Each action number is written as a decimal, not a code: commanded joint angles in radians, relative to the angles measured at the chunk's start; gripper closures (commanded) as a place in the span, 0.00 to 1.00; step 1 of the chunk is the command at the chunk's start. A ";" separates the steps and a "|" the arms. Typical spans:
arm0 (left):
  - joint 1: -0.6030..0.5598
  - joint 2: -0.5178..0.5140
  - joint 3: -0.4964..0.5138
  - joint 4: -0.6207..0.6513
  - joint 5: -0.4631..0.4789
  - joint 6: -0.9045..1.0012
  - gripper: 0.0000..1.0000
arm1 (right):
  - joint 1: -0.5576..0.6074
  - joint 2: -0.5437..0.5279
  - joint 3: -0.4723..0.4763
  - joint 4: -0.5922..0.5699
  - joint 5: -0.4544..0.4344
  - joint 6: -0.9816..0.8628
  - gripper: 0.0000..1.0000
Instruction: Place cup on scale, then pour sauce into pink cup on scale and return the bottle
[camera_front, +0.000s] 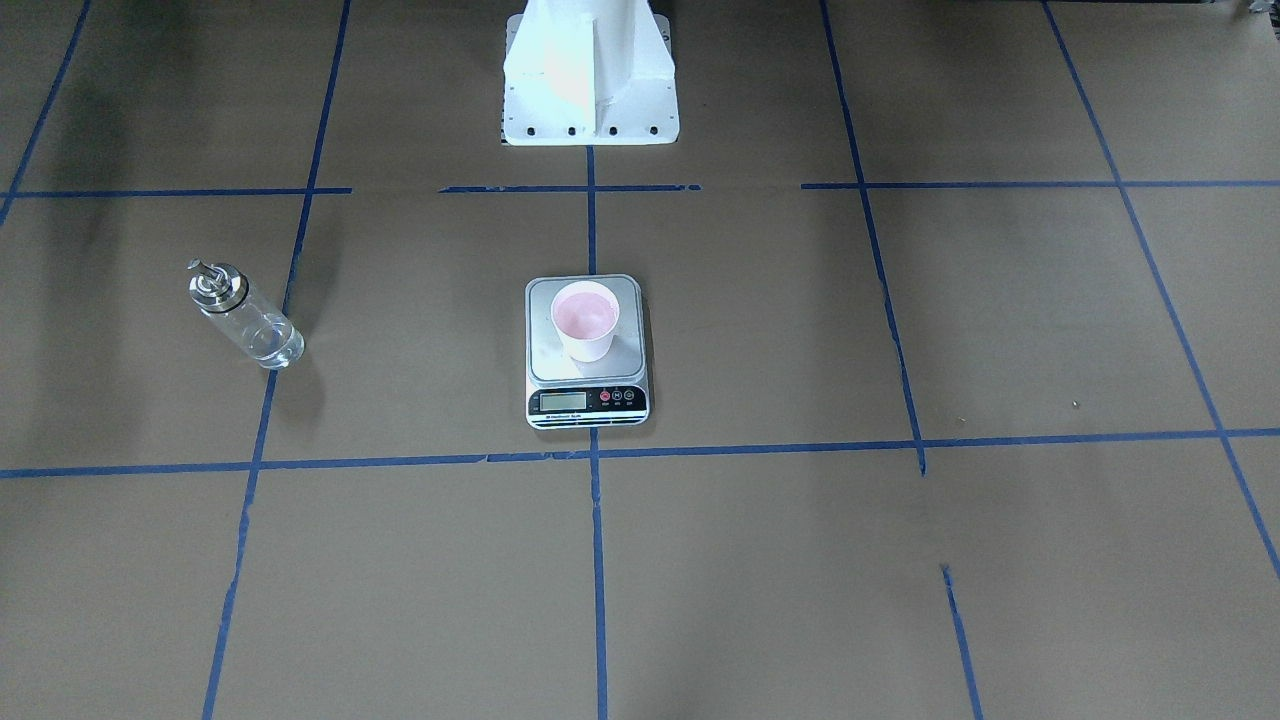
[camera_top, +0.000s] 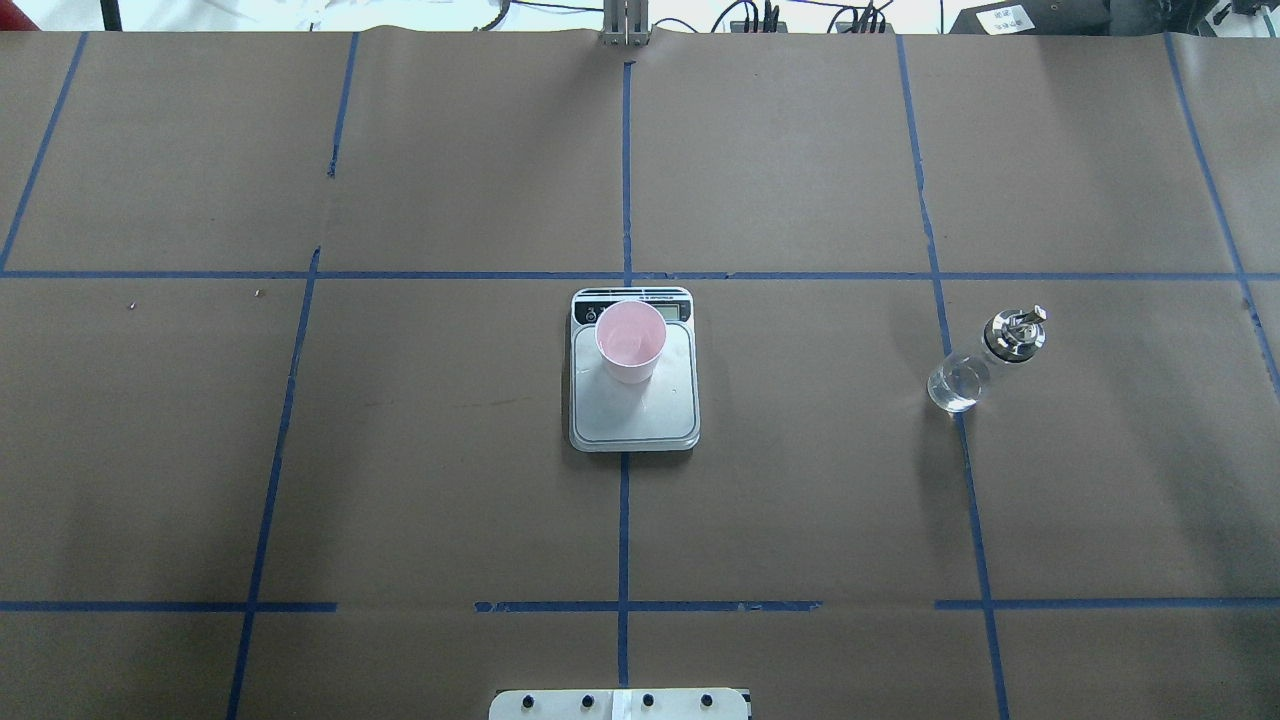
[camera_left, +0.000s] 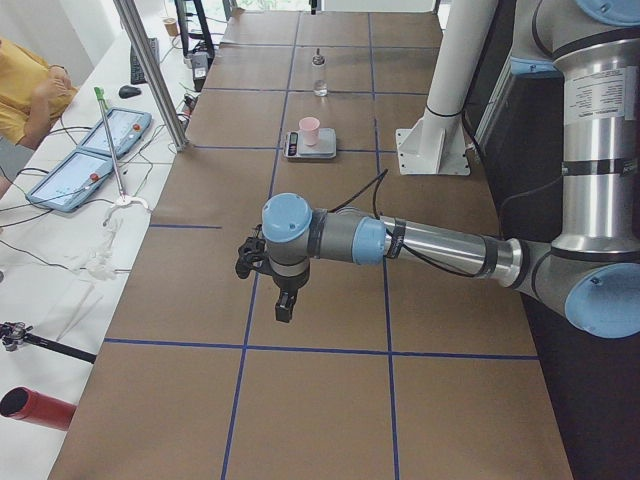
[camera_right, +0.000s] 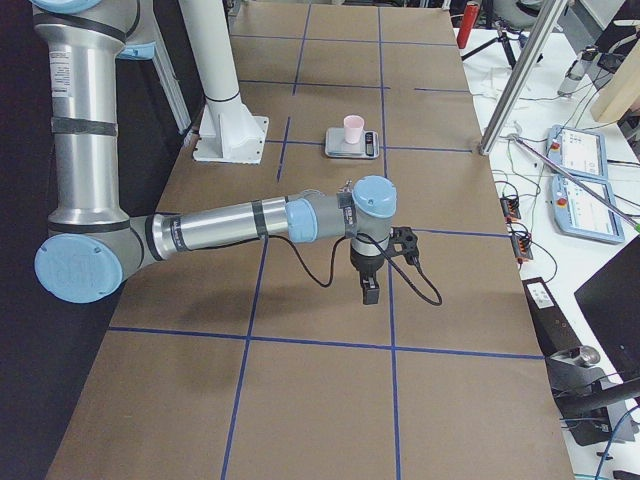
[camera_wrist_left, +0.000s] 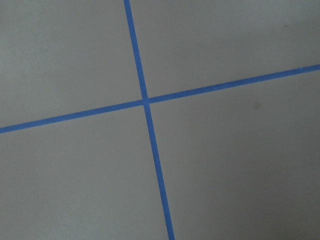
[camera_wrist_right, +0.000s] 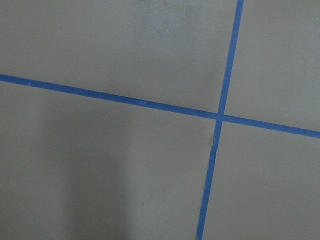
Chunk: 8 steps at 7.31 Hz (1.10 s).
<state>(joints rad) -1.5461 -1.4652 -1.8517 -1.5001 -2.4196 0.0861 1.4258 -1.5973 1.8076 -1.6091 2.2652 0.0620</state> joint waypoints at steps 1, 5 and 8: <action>-0.002 0.005 0.003 0.001 -0.038 -0.002 0.00 | -0.001 0.000 -0.004 -0.002 -0.001 0.007 0.00; -0.091 0.023 0.034 -0.012 -0.027 0.001 0.00 | -0.001 0.005 -0.028 0.006 0.000 0.007 0.00; -0.091 0.014 0.040 -0.012 0.040 -0.006 0.00 | -0.001 0.000 -0.039 0.005 -0.001 0.009 0.00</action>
<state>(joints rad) -1.6351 -1.4427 -1.8202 -1.5125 -2.4072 0.0827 1.4261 -1.5963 1.7759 -1.6035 2.2653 0.0700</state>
